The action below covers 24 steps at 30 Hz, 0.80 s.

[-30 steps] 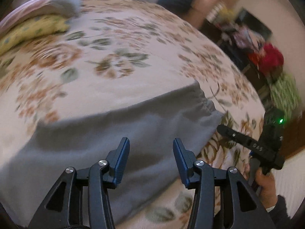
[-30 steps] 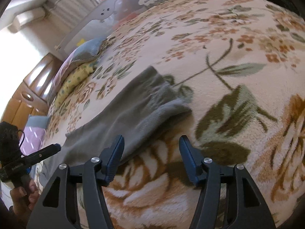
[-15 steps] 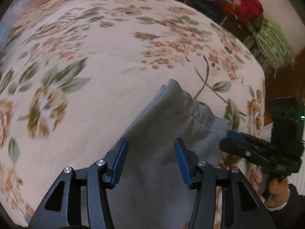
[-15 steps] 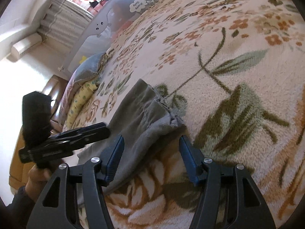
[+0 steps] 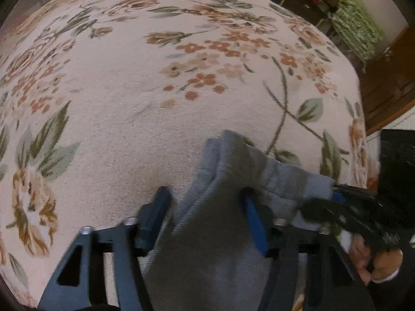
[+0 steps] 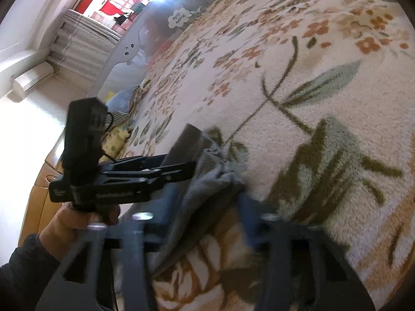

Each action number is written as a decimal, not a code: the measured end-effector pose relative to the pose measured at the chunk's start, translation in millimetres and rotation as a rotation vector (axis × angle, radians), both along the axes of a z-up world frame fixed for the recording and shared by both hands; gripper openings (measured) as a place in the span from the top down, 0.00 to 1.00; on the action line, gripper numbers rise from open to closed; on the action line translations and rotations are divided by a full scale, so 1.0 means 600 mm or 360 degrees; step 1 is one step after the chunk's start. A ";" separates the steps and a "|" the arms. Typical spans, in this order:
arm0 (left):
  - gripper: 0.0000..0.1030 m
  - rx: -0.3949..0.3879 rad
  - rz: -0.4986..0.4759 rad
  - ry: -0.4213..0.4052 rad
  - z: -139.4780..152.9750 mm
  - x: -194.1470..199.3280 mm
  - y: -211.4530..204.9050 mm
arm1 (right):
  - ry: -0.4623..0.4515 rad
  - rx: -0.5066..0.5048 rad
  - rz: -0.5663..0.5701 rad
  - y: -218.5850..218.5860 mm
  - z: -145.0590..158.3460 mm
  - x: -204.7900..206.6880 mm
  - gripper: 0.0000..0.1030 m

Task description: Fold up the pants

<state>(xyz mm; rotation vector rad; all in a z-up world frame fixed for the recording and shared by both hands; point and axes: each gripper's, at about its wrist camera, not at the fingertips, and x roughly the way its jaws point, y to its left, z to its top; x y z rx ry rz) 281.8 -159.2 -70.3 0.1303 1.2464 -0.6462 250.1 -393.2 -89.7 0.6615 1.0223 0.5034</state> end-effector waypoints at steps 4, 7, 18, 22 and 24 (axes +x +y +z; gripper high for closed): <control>0.82 -0.0067 -0.0031 0.0023 0.005 -0.008 -0.001 | 0.0009 0.0070 -0.0003 -0.008 -0.008 0.002 0.81; 0.88 -0.0120 -0.0009 0.0030 0.011 -0.010 0.008 | -0.0032 0.0069 0.0007 -0.005 0.004 -0.004 0.82; 0.90 -0.0423 0.0158 -0.0017 0.062 -0.045 0.071 | -0.0261 0.0103 0.0214 0.039 0.089 -0.026 0.83; 0.90 -0.0518 0.0221 -0.0037 0.077 -0.067 0.102 | -0.0372 0.0079 0.0398 0.086 0.125 -0.048 0.83; 0.90 -0.0557 0.0262 -0.0044 0.081 -0.083 0.121 | -0.0406 0.0058 0.0487 0.111 0.135 -0.060 0.83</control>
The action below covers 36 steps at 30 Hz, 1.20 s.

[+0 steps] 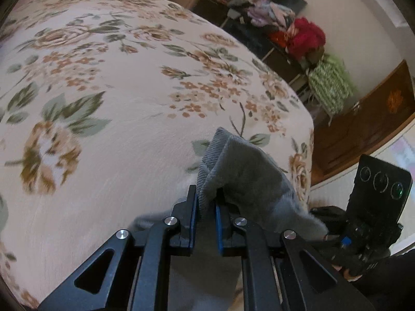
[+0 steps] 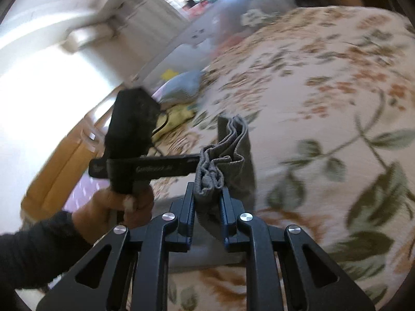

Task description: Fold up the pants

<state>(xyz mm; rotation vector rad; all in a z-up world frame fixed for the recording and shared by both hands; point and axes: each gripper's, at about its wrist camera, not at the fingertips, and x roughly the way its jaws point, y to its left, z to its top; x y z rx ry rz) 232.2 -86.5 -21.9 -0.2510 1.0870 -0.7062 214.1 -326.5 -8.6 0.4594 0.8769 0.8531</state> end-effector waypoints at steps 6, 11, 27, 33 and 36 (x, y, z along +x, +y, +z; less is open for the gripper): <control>0.90 -0.0033 0.0177 0.0009 -0.012 -0.047 0.059 | -0.0015 -0.0020 0.0188 0.058 0.001 -0.019 0.83; 0.90 -0.0072 0.0312 0.0086 -0.040 -0.070 0.104 | -0.0014 -0.0078 0.0330 0.106 -0.013 -0.039 0.83; 0.90 -0.0121 0.0659 0.0158 -0.056 -0.182 0.209 | 0.0080 -0.0198 0.0523 0.184 -0.064 -0.084 0.50; 0.86 -0.0217 0.0802 0.0100 -0.028 -0.233 0.227 | 0.0030 -0.0109 0.0542 0.182 -0.033 -0.095 0.50; 0.86 -0.0268 0.0853 0.0085 -0.021 -0.256 0.227 | -0.0005 -0.0063 0.0478 0.174 -0.015 -0.082 0.50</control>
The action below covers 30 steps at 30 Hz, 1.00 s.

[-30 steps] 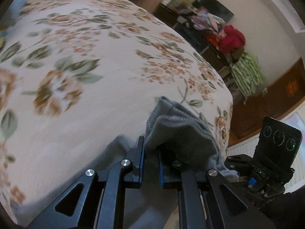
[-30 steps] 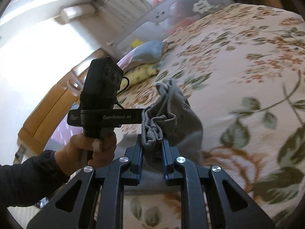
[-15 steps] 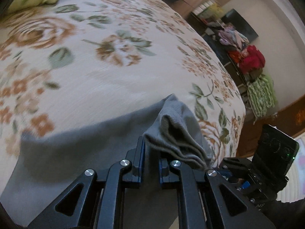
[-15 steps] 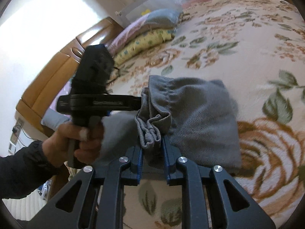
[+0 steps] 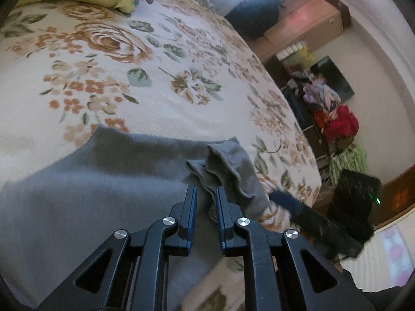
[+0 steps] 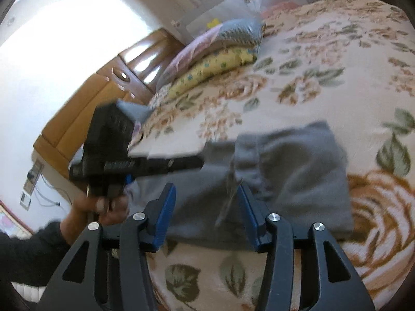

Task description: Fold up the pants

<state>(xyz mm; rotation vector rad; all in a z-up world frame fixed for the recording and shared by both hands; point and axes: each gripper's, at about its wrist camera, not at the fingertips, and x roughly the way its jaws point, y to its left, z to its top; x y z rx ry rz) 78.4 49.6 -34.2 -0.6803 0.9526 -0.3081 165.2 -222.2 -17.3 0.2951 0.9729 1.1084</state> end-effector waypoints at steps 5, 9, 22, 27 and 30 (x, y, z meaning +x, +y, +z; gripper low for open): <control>0.84 -0.0051 0.0102 -0.0016 0.004 -0.050 -0.005 | 0.0005 -0.0043 -0.0131 -0.003 -0.003 0.050 0.58; 0.83 -0.0101 0.0178 0.0010 -0.004 -0.081 -0.001 | 0.0122 -0.0084 -0.0131 0.017 -0.038 0.078 0.71; 0.80 -0.0147 0.0483 0.0033 -0.003 -0.169 0.051 | 0.0052 -0.0167 0.0044 0.066 -0.037 0.038 0.71; 0.70 -0.0122 0.0641 0.0027 0.006 -0.212 0.071 | -0.0078 -0.0225 0.0286 0.133 -0.001 0.009 0.71; 0.70 -0.0080 0.0704 0.0028 0.012 -0.235 0.077 | -0.0156 -0.0274 0.0431 0.175 0.012 -0.015 0.71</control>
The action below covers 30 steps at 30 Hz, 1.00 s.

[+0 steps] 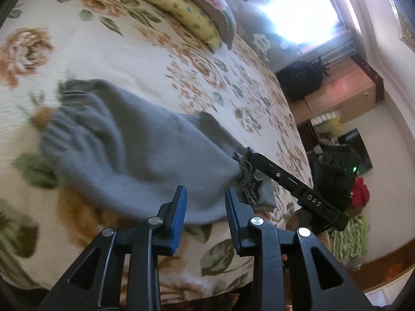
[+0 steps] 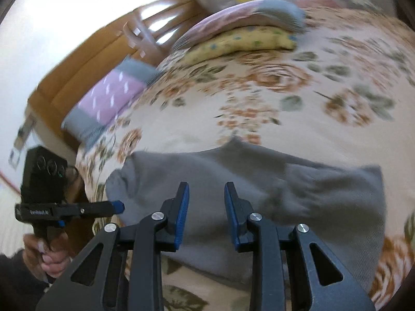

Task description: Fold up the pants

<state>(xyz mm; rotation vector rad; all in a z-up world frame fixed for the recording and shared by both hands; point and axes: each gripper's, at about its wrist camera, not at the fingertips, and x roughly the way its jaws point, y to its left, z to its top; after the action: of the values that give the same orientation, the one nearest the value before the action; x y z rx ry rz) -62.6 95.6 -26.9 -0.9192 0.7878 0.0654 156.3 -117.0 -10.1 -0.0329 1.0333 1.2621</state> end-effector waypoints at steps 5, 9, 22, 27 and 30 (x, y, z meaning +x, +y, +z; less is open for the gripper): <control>0.70 0.0011 0.0114 0.0014 -0.002 -0.040 0.012 | -0.0076 -0.0074 0.0224 0.061 0.011 -0.036 0.71; 0.70 -0.0024 0.0224 0.0032 -0.013 -0.069 0.028 | -0.0117 -0.0113 0.0362 0.105 0.016 -0.058 0.66; 0.63 -0.0169 0.0434 0.0076 -0.050 -0.098 0.072 | -0.0157 -0.0188 0.0604 0.211 0.028 -0.080 0.56; 0.62 -0.0205 0.0491 0.0110 -0.066 -0.100 0.086 | -0.0148 -0.0216 0.0687 0.259 0.027 -0.086 0.56; 0.62 -0.0253 0.0545 0.0117 -0.076 -0.106 0.094 | -0.0159 -0.0234 0.0741 0.288 0.028 -0.094 0.56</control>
<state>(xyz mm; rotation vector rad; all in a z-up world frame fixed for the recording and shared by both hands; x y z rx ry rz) -126.5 151.8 -72.5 -1.2020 0.7033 0.3412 99.7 55.5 6.4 -0.4678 1.0639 1.5811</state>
